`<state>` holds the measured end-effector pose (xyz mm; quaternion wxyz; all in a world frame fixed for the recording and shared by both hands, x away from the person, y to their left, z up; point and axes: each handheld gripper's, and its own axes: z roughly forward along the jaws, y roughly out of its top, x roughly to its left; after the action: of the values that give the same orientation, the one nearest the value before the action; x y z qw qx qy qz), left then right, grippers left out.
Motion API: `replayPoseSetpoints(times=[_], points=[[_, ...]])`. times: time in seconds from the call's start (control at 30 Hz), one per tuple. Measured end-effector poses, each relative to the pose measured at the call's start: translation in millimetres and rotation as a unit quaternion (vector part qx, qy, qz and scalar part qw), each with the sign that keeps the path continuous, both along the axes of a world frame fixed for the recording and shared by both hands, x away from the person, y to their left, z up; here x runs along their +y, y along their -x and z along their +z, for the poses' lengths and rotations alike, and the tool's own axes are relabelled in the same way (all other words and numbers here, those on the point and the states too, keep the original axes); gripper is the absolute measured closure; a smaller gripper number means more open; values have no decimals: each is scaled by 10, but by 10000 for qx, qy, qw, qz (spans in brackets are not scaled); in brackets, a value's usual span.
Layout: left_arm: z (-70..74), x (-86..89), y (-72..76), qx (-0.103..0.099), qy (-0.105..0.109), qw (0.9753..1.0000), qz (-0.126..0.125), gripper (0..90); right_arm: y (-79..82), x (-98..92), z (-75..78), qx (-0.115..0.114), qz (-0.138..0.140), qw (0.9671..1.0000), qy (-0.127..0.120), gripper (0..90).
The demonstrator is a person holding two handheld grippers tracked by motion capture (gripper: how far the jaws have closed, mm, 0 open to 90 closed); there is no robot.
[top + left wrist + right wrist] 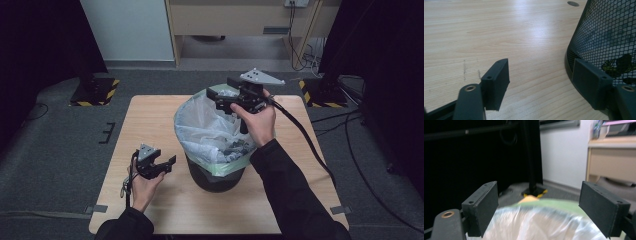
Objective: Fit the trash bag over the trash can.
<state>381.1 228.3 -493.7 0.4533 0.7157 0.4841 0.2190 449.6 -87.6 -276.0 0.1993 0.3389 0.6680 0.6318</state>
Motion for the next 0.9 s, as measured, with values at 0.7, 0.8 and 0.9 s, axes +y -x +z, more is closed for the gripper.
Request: replayPoseSetpoints(times=[0.7,0.8,0.9], points=[[20,-6,16,34,76,10000,-49,430,-42,-1018,128,-459,-1406,9876,-528,132],[21,-7,15,54,81,9999,-50,451,-68,-1248,-8,-348,-1611,9846,-582,135],[21,-14,16,79,93,9999,-64,469,-96,-1445,-225,-141,-1778,9825,-537,137]])
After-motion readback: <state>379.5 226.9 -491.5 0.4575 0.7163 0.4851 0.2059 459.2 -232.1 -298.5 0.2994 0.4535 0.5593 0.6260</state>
